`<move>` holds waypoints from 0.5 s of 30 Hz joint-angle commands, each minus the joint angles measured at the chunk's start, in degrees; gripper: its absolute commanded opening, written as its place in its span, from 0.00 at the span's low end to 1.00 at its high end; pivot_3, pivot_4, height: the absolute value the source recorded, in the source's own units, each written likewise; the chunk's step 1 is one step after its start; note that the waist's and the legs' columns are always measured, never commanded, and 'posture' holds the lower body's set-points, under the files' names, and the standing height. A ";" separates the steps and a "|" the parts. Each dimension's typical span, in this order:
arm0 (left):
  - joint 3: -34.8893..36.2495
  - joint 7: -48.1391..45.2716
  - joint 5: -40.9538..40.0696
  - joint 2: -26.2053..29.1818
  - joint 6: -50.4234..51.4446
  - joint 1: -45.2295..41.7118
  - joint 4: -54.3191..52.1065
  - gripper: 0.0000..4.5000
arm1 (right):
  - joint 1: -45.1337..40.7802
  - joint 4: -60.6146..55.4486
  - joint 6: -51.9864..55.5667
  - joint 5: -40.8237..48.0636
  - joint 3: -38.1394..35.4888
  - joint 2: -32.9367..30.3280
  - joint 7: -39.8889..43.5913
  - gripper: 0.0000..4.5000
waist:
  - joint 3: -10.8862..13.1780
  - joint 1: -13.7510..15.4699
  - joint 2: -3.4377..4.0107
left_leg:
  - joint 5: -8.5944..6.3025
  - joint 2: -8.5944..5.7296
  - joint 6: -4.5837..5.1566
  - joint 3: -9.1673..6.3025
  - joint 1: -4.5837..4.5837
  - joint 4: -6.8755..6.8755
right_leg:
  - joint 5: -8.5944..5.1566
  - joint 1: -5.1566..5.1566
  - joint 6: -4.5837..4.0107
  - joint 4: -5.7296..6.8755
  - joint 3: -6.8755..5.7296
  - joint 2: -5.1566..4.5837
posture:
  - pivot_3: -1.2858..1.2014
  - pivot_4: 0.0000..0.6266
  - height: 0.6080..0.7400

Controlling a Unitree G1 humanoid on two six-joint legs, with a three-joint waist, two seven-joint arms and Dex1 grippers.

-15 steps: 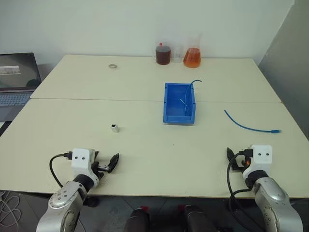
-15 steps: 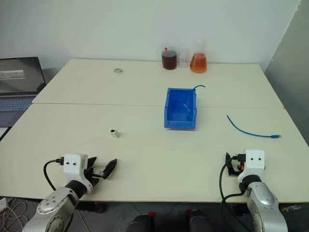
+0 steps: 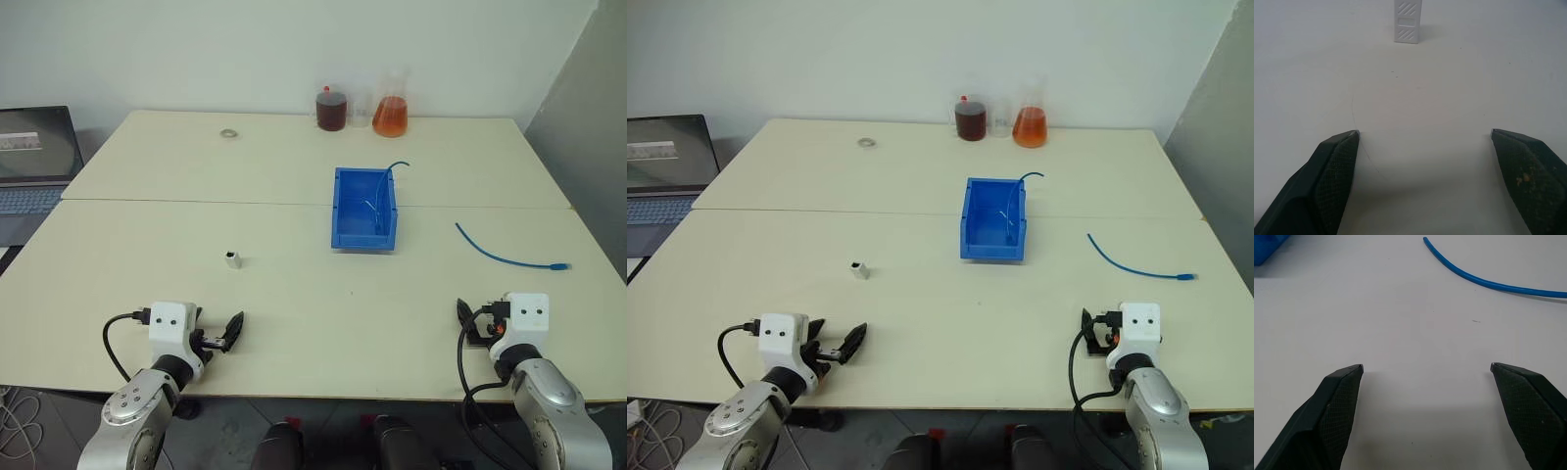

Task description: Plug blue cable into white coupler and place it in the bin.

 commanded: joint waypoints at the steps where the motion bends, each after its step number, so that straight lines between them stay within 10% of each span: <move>1: -0.60 -0.58 -0.57 -0.20 -0.14 0.32 -2.03 1.00 | -0.57 -2.44 0.43 0.70 -1.47 0.51 -0.99 0.99 | 0.01 0.00 0.00 | 0.00 0.00 0.00 0.01 0.00 0.00 | 0.00 0.00 0.00 0.00 0.00 0.00 | 0.52 0.24 1.00; 15: -9.35 -17.42 -4.71 8.08 0.31 -12.16 -1.26 1.00 | -4.64 -3.51 4.58 1.23 -5.67 2.22 -5.78 0.99 | 0.33 0.03 -0.09 | 0.00 0.00 -0.01 0.00 -0.05 0.00 | 0.05 -0.02 0.08 0.00 -0.02 0.03 | 0.52 0.24 1.00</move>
